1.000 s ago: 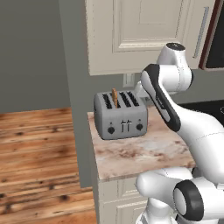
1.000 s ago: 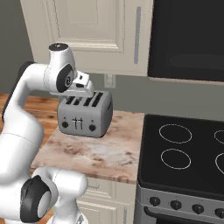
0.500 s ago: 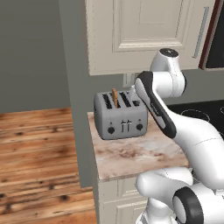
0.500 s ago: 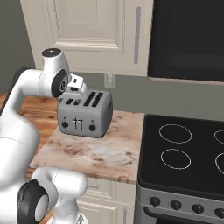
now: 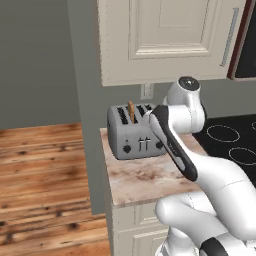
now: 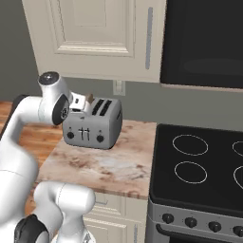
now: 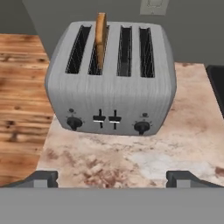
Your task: Start the toaster. Once the lever pops up, take the bread to the plate on the dining counter.
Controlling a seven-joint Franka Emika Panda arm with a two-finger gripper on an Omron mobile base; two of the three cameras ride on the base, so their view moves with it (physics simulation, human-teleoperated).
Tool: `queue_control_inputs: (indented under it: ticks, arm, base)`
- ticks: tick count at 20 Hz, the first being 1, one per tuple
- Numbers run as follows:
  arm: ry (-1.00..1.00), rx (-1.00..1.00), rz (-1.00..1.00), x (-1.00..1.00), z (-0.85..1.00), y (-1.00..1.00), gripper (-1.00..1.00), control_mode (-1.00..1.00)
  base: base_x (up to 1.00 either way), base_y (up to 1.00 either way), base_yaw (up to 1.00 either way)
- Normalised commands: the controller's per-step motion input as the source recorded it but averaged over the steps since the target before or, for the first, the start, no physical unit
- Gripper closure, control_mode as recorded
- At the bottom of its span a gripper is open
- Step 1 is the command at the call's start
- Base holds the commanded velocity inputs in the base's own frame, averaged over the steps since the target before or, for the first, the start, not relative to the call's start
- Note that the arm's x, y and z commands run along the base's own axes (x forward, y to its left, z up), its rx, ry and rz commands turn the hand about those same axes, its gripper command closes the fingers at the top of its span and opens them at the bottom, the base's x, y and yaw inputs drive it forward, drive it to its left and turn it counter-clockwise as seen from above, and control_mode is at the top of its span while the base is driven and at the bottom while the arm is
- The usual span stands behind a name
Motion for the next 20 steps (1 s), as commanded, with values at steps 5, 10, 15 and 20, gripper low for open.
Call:
queue_control_inputs:
  ticks: [5, 10, 15, 20]
  arm:
    - [-0.11, 0.00, 0.00, 0.00, -0.32, 0.12, -1.00, -1.00]
    - [-0.04, 0.00, 0.00, 0.04, -0.27, 0.14, -1.00, -1.00]
    - [0.00, 0.00, 0.00, 0.04, -0.10, 0.01, -1.00, -1.00]
    - [0.00, 0.00, 0.00, 0.06, -0.17, 0.00, -1.00, -1.00]
  base:
    - [0.00, 0.00, 0.00]
    - [0.00, 0.00, 0.00]
    - [0.00, 0.00, 0.00]
    - [0.00, 0.00, 0.00]
